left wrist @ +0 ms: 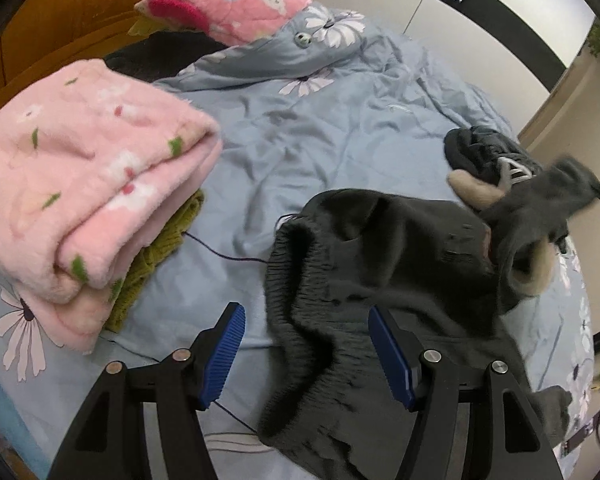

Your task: Fold clothes

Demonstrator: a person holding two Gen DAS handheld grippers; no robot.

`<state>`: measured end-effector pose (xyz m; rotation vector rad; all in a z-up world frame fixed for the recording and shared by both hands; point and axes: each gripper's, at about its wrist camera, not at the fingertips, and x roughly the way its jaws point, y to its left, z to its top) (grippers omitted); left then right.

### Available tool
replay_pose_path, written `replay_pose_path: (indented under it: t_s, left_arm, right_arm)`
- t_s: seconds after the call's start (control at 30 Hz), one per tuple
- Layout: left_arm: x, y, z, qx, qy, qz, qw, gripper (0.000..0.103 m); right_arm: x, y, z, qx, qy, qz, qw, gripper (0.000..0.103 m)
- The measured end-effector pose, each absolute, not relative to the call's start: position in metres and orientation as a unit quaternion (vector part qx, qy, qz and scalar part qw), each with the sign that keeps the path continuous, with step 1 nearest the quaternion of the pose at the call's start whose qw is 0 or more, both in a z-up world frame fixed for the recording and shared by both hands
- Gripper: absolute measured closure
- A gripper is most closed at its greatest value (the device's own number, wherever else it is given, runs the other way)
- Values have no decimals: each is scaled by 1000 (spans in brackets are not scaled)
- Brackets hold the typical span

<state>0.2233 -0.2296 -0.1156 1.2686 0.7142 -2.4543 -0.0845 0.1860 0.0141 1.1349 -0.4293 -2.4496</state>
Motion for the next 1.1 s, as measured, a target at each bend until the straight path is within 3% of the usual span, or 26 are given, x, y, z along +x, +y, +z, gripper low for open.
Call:
replay_pose_path:
  t_s: [0.2,0.5,0.87,0.9,1.0,1.1]
  left_arm:
    - [220,-209,-100,444,234,-855,129,35]
    - [173,-207,-119,496,202,-836,119,35]
    - [95,-233,-169,529,188,-824,81,37]
    - [92,-233,-169,528,182,-826,80,40]
    - [87,-228,-168,527,160,-831,82,73]
    - [84,-228,-164,525,152,-833,89,81]
  right_arm:
    - [-38,297,12,378,-161,-899,149,99]
    - [-3,391,-140,498,-262,-825,55,99]
    - [24,418,-167,506,-300,-806,70,98]
    - [25,418,-167,506,-300,-806,69,98]
    - [24,418,-165,505,-302,-805,68,98]
    - [14,419,-157,497,-313,-806,69,98]
